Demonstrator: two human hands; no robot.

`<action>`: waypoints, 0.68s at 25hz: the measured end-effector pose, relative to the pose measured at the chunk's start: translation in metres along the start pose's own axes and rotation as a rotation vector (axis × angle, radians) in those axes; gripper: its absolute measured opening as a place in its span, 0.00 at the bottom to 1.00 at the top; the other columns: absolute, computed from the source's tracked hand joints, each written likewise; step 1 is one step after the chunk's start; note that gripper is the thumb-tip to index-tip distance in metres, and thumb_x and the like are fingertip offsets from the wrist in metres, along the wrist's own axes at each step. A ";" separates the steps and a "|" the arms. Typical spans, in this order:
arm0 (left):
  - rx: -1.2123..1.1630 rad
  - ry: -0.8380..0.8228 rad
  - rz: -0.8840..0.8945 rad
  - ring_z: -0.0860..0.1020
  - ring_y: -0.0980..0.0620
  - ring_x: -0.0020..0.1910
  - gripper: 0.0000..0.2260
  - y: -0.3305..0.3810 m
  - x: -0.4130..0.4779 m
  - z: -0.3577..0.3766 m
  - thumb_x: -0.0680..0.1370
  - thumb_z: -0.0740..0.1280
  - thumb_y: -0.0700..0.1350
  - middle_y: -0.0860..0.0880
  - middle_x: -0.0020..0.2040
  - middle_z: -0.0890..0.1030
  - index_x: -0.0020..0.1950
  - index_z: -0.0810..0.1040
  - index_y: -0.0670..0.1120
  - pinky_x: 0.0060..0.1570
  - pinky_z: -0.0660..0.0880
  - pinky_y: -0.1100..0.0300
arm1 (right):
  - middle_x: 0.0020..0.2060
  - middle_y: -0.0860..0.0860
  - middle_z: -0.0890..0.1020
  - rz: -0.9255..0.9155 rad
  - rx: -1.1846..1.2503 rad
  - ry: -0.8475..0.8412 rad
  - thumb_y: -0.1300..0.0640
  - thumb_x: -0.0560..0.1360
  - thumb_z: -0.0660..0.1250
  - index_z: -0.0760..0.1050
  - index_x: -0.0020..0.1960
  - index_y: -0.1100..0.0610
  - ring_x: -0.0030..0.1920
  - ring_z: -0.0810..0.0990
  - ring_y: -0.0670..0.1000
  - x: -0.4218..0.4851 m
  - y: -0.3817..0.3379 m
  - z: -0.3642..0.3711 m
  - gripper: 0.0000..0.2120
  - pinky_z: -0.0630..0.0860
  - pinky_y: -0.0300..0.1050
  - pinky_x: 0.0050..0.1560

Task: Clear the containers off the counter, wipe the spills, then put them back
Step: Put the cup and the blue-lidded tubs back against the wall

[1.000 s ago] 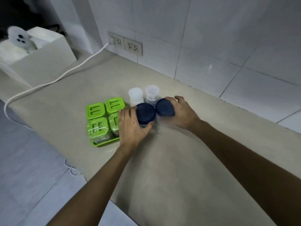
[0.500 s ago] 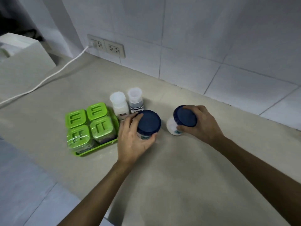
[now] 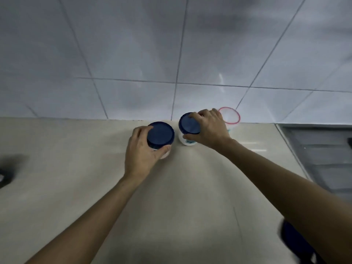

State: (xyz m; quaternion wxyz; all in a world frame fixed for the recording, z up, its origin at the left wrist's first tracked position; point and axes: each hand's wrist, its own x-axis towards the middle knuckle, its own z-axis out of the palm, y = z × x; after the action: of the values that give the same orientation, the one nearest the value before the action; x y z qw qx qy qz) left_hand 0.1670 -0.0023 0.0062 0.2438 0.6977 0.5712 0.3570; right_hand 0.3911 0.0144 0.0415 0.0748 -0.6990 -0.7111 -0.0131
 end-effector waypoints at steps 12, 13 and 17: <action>0.064 -0.092 -0.059 0.73 0.45 0.61 0.34 0.029 0.086 0.089 0.65 0.78 0.53 0.46 0.64 0.72 0.67 0.71 0.46 0.59 0.74 0.51 | 0.53 0.54 0.82 0.065 -0.103 0.035 0.31 0.66 0.64 0.71 0.63 0.51 0.54 0.74 0.58 0.031 0.067 0.023 0.33 0.66 0.52 0.56; 0.067 -0.087 -0.060 0.73 0.45 0.61 0.34 0.031 0.088 0.093 0.65 0.78 0.53 0.46 0.64 0.72 0.67 0.71 0.46 0.59 0.74 0.51 | 0.53 0.54 0.82 0.071 -0.086 0.056 0.31 0.67 0.64 0.71 0.63 0.52 0.54 0.74 0.58 0.032 0.067 0.025 0.32 0.67 0.52 0.56; 0.098 -0.105 -0.054 0.72 0.44 0.61 0.34 0.032 0.093 0.101 0.66 0.77 0.54 0.46 0.65 0.70 0.68 0.69 0.46 0.59 0.74 0.51 | 0.54 0.54 0.82 0.086 -0.102 0.042 0.31 0.68 0.63 0.70 0.63 0.53 0.54 0.73 0.58 0.036 0.066 0.029 0.33 0.67 0.51 0.56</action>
State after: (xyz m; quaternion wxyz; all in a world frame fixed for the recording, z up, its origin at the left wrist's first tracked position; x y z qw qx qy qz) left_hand 0.2737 0.0879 -0.0126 0.2483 0.7108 0.5933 0.2847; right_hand 0.4543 0.0551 0.0121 0.0547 -0.7314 -0.6771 -0.0606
